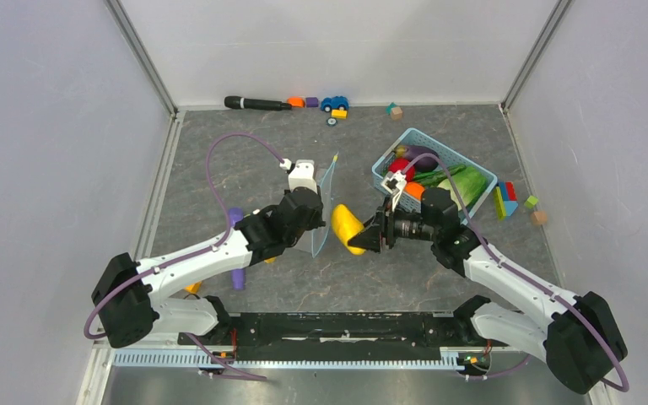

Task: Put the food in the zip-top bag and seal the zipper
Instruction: Place the fake fruit in the zipper food storage bag.

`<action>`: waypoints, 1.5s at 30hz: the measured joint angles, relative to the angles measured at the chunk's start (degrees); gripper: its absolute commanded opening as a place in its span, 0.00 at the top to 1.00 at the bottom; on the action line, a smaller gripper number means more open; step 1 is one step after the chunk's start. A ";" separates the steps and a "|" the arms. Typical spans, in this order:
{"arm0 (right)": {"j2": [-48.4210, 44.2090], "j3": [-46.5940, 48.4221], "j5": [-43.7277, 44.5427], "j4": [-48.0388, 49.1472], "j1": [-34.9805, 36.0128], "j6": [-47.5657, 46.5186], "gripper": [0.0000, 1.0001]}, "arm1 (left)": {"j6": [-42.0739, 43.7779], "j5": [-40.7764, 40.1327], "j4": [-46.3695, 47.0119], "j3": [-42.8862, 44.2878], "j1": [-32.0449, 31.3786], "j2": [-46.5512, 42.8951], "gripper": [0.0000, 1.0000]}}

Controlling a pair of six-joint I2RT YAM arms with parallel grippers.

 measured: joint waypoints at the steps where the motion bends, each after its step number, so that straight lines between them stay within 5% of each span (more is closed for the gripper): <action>1: 0.20 0.02 -1.03 -0.13 0.46 0.17 0.77 | 0.13 0.00 0.22 -0.17 0.00 0.00 0.98; 25: 6.21 2.69 -10.80 0.98 1.99 4.70 0.80 | 3.52 1.86 3.13 -3.80 0.72 -1.20 0.98; 37: 11.69 10.14 -2.25 -8.24 2.08 4.68 0.81 | 5.44 6.45 7.28 -6.56 0.57 -6.64 0.98; 45: 12.31 13.90 7.65 -14.12 2.12 4.70 0.69 | 6.21 11.69 9.55 -7.10 0.52 -7.87 0.98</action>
